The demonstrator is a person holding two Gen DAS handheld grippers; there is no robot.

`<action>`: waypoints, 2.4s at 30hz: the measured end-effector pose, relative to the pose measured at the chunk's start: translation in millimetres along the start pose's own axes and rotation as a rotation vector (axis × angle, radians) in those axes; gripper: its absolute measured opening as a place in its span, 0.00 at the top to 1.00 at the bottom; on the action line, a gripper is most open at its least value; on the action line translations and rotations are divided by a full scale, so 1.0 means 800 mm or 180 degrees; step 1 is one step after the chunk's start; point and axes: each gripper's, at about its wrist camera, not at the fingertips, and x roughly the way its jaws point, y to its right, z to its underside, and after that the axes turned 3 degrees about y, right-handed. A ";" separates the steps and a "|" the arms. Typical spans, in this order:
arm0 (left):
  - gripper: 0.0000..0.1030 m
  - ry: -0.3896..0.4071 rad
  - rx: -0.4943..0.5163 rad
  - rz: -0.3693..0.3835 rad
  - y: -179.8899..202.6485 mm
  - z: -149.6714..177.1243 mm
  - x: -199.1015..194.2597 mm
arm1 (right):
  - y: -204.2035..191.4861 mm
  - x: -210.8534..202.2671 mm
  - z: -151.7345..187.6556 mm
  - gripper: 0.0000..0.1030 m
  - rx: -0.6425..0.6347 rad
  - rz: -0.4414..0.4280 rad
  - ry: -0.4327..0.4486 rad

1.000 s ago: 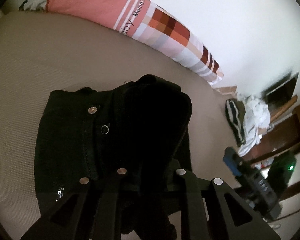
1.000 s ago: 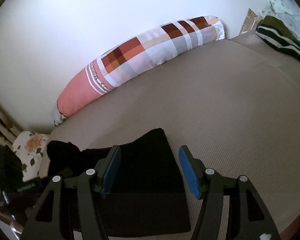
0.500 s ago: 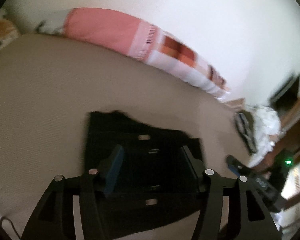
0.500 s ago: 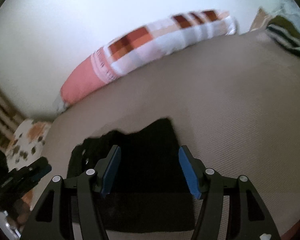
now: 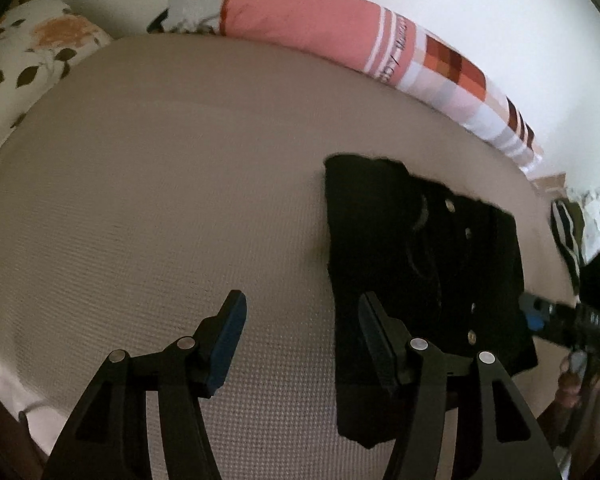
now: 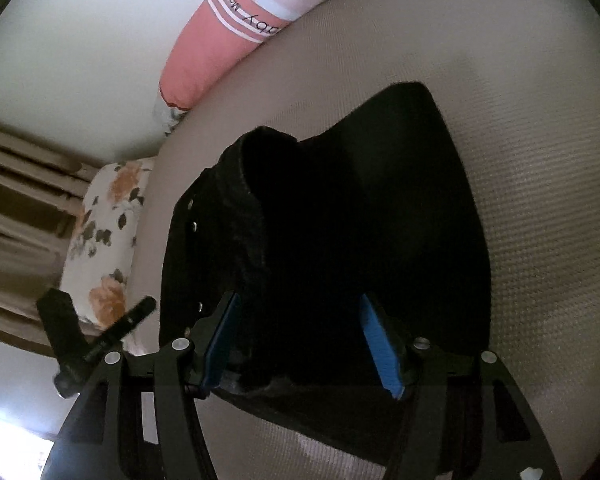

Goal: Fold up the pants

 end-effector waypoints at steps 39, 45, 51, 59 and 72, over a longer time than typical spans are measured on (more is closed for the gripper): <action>0.41 0.0041 0.0466 0.0089 0.091 -0.049 0.026 | 0.021 -0.057 -0.051 0.92 0.0154 0.0530 0.0577; 0.40 -0.0200 0.0643 -0.0154 0.094 -0.034 0.071 | 0.034 -0.043 -0.053 0.90 0.0113 0.0553 0.0538; 0.38 -0.0237 0.0768 -0.0190 0.091 -0.033 0.071 | 0.024 -0.049 -0.060 0.91 0.0019 0.0576 0.0586; 0.38 -0.0122 0.0914 -0.0388 0.104 -0.020 0.063 | 0.022 -0.044 -0.045 0.75 -0.0093 0.0814 0.0541; 0.38 -0.0065 0.0700 -0.0335 0.103 0.001 0.023 | 0.010 -0.075 0.017 0.70 -0.0087 0.0893 0.0538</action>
